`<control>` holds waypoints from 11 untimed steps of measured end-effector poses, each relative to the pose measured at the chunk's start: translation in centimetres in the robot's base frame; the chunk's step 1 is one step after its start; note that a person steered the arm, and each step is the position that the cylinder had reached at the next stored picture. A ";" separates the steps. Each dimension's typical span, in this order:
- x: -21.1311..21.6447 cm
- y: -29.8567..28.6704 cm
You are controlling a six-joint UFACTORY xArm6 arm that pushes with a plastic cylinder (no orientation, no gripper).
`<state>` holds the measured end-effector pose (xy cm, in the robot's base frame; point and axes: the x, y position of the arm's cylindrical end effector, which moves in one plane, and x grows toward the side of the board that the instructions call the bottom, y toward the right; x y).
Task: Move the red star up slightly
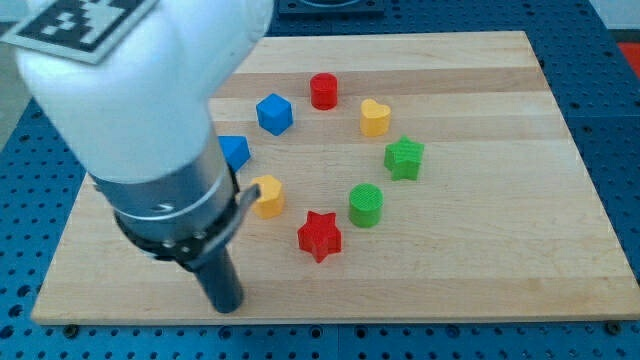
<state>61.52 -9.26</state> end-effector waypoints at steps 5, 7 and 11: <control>-5.2 7.4; -6.8 7.4; -4.5 -2.7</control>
